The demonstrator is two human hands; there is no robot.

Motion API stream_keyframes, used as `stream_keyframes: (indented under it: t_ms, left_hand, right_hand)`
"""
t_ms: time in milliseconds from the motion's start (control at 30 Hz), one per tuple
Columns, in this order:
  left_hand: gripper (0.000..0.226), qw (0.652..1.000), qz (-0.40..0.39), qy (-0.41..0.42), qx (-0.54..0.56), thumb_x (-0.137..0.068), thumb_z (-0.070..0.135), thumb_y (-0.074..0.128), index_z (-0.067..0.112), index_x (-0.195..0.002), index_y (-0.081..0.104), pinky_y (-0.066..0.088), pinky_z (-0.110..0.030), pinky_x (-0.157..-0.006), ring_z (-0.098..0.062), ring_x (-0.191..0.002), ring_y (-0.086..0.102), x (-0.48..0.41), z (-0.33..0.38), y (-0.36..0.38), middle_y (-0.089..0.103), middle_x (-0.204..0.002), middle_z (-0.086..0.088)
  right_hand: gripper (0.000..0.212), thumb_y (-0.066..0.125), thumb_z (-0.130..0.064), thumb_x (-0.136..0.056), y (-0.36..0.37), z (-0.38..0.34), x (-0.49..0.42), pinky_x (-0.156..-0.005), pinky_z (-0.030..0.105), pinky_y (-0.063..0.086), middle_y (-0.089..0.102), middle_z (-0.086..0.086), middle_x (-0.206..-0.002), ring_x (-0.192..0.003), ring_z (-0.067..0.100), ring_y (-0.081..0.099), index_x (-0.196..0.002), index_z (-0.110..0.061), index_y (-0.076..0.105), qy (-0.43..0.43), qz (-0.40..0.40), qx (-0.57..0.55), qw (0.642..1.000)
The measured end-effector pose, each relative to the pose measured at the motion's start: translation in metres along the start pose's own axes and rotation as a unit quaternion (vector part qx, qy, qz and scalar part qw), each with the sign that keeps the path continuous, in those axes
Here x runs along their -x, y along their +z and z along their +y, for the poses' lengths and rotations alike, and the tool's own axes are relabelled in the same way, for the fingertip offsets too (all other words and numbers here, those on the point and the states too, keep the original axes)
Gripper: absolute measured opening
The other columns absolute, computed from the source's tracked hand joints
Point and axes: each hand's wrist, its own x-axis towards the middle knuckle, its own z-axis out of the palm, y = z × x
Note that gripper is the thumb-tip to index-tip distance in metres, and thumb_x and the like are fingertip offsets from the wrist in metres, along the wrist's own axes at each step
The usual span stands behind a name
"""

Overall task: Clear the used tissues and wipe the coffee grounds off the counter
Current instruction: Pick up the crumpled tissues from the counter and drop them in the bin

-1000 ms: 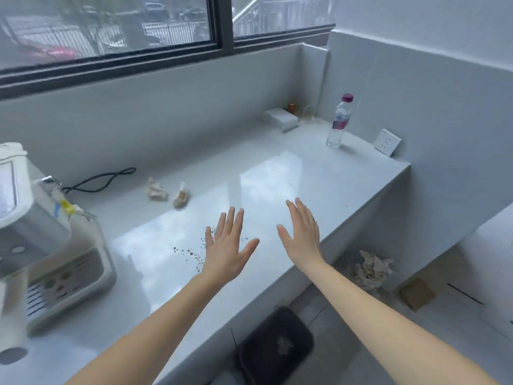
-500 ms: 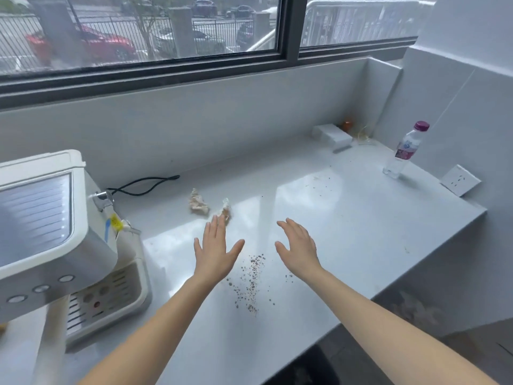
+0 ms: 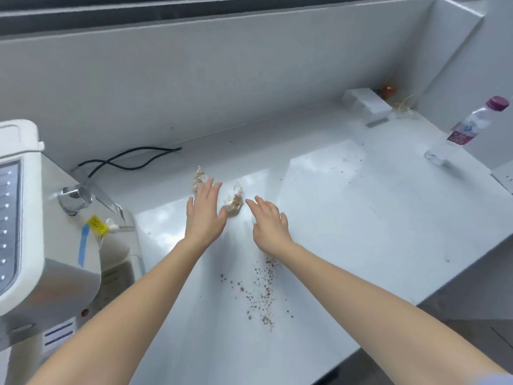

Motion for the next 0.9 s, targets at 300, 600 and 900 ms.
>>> stream_keyframes:
  t_ms: [300,600,900]
  left_hand:
    - [0.058,0.984,-0.133,-0.061,-0.103,-0.087,0.02,0.05,0.016,-0.141,0.031,0.008,-0.055,-0.113,-0.022,-0.146,0.003,-0.043,-0.032,0.006,0.014,-0.158,-0.006]
    - [0.019,0.994,-0.02,-0.006,-0.109,-0.081,0.014,0.055,0.015,-0.096,0.066,0.038,-0.033,-0.074,-0.031,-0.098,0.057,-0.026,-0.048,0.009,0.064,-0.11,-0.003]
    - [0.016,0.996,0.006,-0.082,-0.028,-0.079,0.013,0.057,0.015,-0.095,0.055,0.044,-0.036,-0.065,-0.031,-0.083,0.059,0.006,-0.049,0.014,0.066,-0.086,-0.004]
  right_hand:
    - [0.088,0.04,0.011,-0.076,-0.003,-0.01,-0.061,-0.116,0.05,0.01,0.026,0.003,-0.15,-0.136,0.026,0.022,-0.148,-0.035,0.016,0.033,-0.011,0.041,0.999]
    - [0.041,0.048,-0.007,-0.088,0.011,-0.003,-0.078,-0.106,0.04,0.022,0.047,0.003,-0.123,-0.117,0.025,0.04,-0.122,-0.029,0.054,-0.023,0.04,0.121,0.992]
    - [0.014,0.054,-0.018,-0.085,0.022,0.0,-0.044,-0.101,0.036,0.023,0.065,0.0,-0.098,-0.102,0.022,0.052,-0.098,-0.02,0.059,-0.03,0.07,0.07,0.995]
